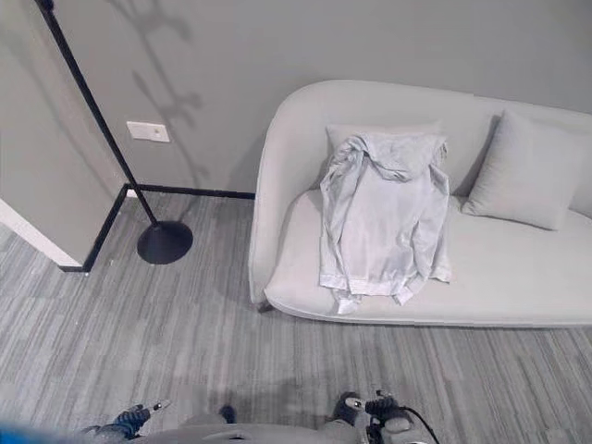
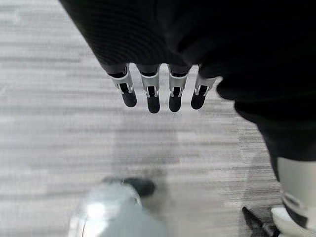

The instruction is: Hang the clothes on the sofa on the clothes rack.

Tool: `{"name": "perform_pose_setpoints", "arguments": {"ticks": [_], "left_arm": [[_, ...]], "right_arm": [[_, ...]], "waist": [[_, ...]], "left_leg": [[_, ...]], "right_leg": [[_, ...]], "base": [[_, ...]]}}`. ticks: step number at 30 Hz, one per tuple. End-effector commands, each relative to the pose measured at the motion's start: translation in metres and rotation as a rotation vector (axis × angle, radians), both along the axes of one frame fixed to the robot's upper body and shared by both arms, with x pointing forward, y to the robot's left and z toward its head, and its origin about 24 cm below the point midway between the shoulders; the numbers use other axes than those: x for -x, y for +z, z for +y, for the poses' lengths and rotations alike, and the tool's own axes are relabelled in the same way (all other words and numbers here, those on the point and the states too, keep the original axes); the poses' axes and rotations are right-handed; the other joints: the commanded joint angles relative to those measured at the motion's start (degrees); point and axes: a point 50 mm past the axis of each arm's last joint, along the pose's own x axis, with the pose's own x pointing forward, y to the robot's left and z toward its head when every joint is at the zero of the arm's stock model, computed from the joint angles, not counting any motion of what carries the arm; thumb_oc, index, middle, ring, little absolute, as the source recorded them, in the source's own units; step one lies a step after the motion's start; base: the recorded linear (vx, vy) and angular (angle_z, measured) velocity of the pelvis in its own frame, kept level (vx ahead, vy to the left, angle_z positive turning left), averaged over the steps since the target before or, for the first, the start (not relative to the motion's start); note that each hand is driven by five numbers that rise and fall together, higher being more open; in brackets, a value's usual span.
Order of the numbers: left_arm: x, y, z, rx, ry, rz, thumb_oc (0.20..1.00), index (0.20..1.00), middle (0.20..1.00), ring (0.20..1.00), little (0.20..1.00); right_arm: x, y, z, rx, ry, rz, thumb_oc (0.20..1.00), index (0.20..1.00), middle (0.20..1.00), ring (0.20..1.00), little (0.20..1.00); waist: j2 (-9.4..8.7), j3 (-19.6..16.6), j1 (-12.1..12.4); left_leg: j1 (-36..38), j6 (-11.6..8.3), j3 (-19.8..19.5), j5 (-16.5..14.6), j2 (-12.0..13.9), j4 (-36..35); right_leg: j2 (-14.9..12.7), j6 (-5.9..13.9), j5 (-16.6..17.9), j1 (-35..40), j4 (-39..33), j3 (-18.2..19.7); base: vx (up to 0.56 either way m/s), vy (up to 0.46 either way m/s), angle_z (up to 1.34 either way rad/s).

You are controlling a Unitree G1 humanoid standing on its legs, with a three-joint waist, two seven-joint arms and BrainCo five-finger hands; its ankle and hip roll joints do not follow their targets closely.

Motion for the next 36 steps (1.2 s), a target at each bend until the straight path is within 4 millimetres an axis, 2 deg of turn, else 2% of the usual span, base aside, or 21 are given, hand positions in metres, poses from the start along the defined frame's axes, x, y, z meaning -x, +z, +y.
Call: {"name": "perform_pose_setpoints", "arguments": {"ticks": [1,4,5,6,7,9,10,11,12,15,17,21,22,24,26,29,30,31,32,34,36], "left_arm": [[-0.05,0.01,-0.011,0.016,-0.041,-0.154,1.0,1.0,1.0,1.0,1.0],[-0.056,0.011,-0.019,0.036,-0.075,-0.179,1.0,1.0,1.0,1.0,1.0],[-0.055,0.011,-0.019,0.039,-0.087,-0.18,1.0,1.0,1.0,1.0,1.0],[-0.048,0.009,-0.019,0.044,-0.098,-0.151,1.0,1.0,1.0,1.0,1.0],[-0.048,0.009,-0.019,0.044,-0.098,-0.152,1.0,1.0,1.0,1.0,1.0],[-0.039,0.006,-0.016,0.038,-0.117,-0.104,1.0,1.0,1.0,1.0,1.0],[-0.039,0.006,-0.016,0.038,-0.117,-0.104,1.0,1.0,1.0,1.0,1.0],[-0.036,0.005,-0.016,0.038,-0.124,-0.091,1.0,1.0,1.0,1.0,1.0],[-0.03,0.003,-0.015,0.037,-0.125,-0.069,1.0,1.0,1.0,1.0,1.0],[-0.024,0.002,-0.016,0.043,-0.121,-0.053,1.0,1.0,1.0,1.0,1.0],[-0.016,-0.001,-0.018,0.057,-0.109,-0.028,1.0,1.0,1.0,1.0,1.0],[-0.009,-0.002,-0.013,0.044,-0.117,0.006,1.0,1.0,1.0,1.0,1.0],[-0.011,0.0,-0.008,0.028,-0.119,0.007,1.0,1.0,1.0,1.0,1.0],[-0.013,0.002,-0.004,0.015,-0.119,0.002,1.0,1.0,1.0,1.0,1.0],[-0.017,0.004,0.001,0.003,-0.113,-0.01,1.0,1.0,1.0,1.0,1.0],[-0.022,0.006,0.003,-0.005,-0.107,-0.03,1.0,1.0,1.0,1.0,1.0],[-0.028,0.008,0.005,-0.01,-0.098,-0.052,1.0,1.0,1.0,1.0,1.0],[-0.028,0.008,0.005,-0.01,-0.098,-0.052,1.0,1.0,1.0,1.0,1.0],[-0.026,0.008,0.007,-0.019,-0.092,-0.049,1.0,1.0,1.0,1.0,1.0],[-0.023,0.008,0.009,-0.024,-0.072,-0.046,1.0,1.0,1.0,1.0,1.0],[-0.022,0.008,0.01,-0.026,-0.071,-0.045,1.0,1.0,1.0,1.0,1.0]], "right_arm": [[-0.061,0.03,-0.024,0.08,0.041,-0.224,1.0,1.0,1.0,1.0,1.0],[-0.057,0.032,-0.037,0.119,0.025,-0.208,1.0,1.0,1.0,1.0,1.0],[-0.055,0.032,-0.04,0.126,0.029,-0.199,1.0,1.0,1.0,1.0,1.0],[-0.051,0.032,-0.045,0.141,0.032,-0.179,1.0,1.0,1.0,1.0,1.0],[-0.051,0.032,-0.045,0.141,0.032,-0.179,1.0,1.0,1.0,1.0,1.0],[-0.047,0.03,-0.047,0.143,0.03,-0.154,1.0,1.0,1.0,1.0,1.0],[-0.047,0.03,-0.047,0.143,0.03,-0.154,1.0,1.0,1.0,1.0,1.0],[-0.045,0.029,-0.047,0.142,0.028,-0.147,1.0,1.0,1.0,1.0,1.0],[-0.042,0.027,-0.045,0.135,0.036,-0.135,1.0,1.0,1.0,1.0,1.0],[-0.039,0.024,-0.04,0.123,0.048,-0.122,1.0,1.0,1.0,1.0,1.0],[-0.036,0.021,-0.034,0.11,0.062,-0.115,1.0,1.0,1.0,1.0,1.0],[-0.034,0.018,-0.026,0.09,0.069,-0.108,1.0,1.0,1.0,1.0,1.0],[-0.041,0.018,-0.017,0.064,0.078,-0.139,1.0,1.0,1.0,1.0,1.0],[-0.046,0.019,-0.014,0.057,0.086,-0.152,1.0,1.0,1.0,1.0,1.0],[-0.05,0.02,-0.009,0.045,0.106,-0.162,1.0,1.0,1.0,1.0,1.0],[-0.054,0.021,-0.007,0.043,0.107,-0.177,1.0,1.0,1.0,1.0,1.0],[-0.053,0.022,-0.008,0.035,0.084,-0.181,1.0,1.0,1.0,1.0,1.0],[-0.053,0.022,-0.008,0.036,0.084,-0.181,1.0,1.0,1.0,1.0,1.0],[-0.051,0.021,-0.008,0.032,0.077,-0.175,1.0,1.0,1.0,1.0,1.0],[-0.05,0.02,-0.007,0.025,0.068,-0.174,1.0,1.0,1.0,1.0,1.0],[-0.049,0.02,-0.007,0.025,0.065,-0.172,1.0,1.0,1.0,1.0,1.0]], "waist": [[5.1,3.1,-1.2],[4.94,2.8,-1.5],[4.77,2.3,-1.1],[4.87,1.8,-0.3],[4.79,1.7,-0.4],[5.18,1.8,0.6],[5.12,1.7,0.6],[5.2,1.7,0.8],[5.24,1.9,1.5],[5.58,1.7,1.8],[5.93,2.3,1.9],[5.02,2.2,1.4],[4.08,3.4,1.2],[3.81,3.9,1.2],[3.65,4.4,1.4],[3.95,4.4,1.6],[4.2,4.3,1.4],[4.23,4.3,1.4],[4.1,3.7,1.4],[3.82,3.3,1.0],[3.91,3.3,0.8]], "left_leg": [[-1.6,-6.64,2.3,13.0,13.0,-7.6],[-3.5,-3.98,8.1,16.4,11.1,-7.6],[-3.3,-2.64,8.2,15.1,8.5,-7.6],[-2.8,-1.03,5.9,12.7,3.7,-7.6],[-3.0,-0.97,5.8,12.8,3.6,-7.6],[-3.1,1.31,4.0,10.3,-2.6,-7.5],[-3.3,1.36,3.9,10.4,-2.7,-7.5],[-3.8,2.28,3.1,10.0,-4.8,-7.4],[-4.4,3.71,1.1,9.4,-8.7,-7.2],[-4.7,4.74,0.1,9.5,-11.3,-6.9],[-3.9,5.54,-0.8,9.5,-12.1,-6.5],[-2.3,6.46,-0.6,9.4,-11.8,-7.1],[-1.4,6.49,-0.1,9.2,-11.1,-7.2],[-1.0,6.38,0.0,9.2,-10.7,-7.5],[-0.3,6.12,-0.2,8.9,-9.5,-7.6],[0.0,5.66,-0.7,8.4,-7.9,-7.6],[0.3,4.92,-1.2,7.7,-6.1,-7.6],[0.4,4.91,-1.2,7.7,-6.1,-7.6],[1.0,4.07,-1.2,6.6,-4.6,-7.6],[2.2,2.67,-1.4,5.4,-3.1,-7.6],[2.8,2.08,-1.4,4.9,-2.4,-7.6]], "right_leg": [[-0.2,5.2,-2.8,0.9,-1.1,-0.7],[1.5,4.45,-3.8,4.0,-4.3,-4.5],[2.5,3.98,-3.7,4.6,-5.5,-4.6],[3.8,3.61,-4.7,5.7,-5.7,-4.3],[3.7,3.64,-4.6,5.6,-5.7,-4.3],[5.7,2.82,-5.5,6.5,-5.7,-3.6],[5.7,2.83,-5.5,6.3,-5.7,-3.6],[6.2,2.69,-5.5,6.4,-5.7,-3.5],[7.5,2.22,-5.5,6.9,-5.7,-2.8],[8.9,1.64,-5.6,7.0,-5.7,-2.3],[10.7,0.59,-6.3,7.5,-5.7,-1.3],[10.9,-0.5,-7.7,7.2,-2.2,-0.6],[10.3,-0.58,-8.3,4.4,4.6,0.7],[9.7,-0.03,-7.9,2.8,7.2,0.9],[8.0,1.08,-6.8,1.3,9.0,0.8],[5.8,0.92,-5.9,0.2,8.2,1.6],[2.0,1.57,-3.2,0.1,4.1,3.8],[2.1,1.58,-3.1,0.2,4.0,3.8],[-0.8,3.18,-0.1,0.4,0.4,4.3],[-3.6,4.65,2.5,-0.2,-2.3,4.6],[-4.2,5.2,3.8,0.4,-3.7,4.4]], "base": [[0.06,-0.368,-0.02],[0.08,-0.392,0.34],[0.15,-0.474,0.39],[0.12,-0.314,0.24],[0.13,-0.271,-0.04],[0.12,-0.204,-0.11],[0.12,-0.166,-0.34],[0.11,-0.124,-0.38],[0.11,-0.124,-0.33],[0.08,-0.061,-0.1],[0.1,0.003,-0.06],[0.09,0.033,-0.12],[0.04,0.013,-0.21],[0.04,-0.007,-0.29],[0.07,-0.078,-0.28],[0.11,-0.162,0.02],[0.13,-0.186,0.11],[0.27,-0.369,0.28],[0.22,-0.274,0.33],[0.25,-0.315,0.16],[0.19,-0.261,0.06]]}}
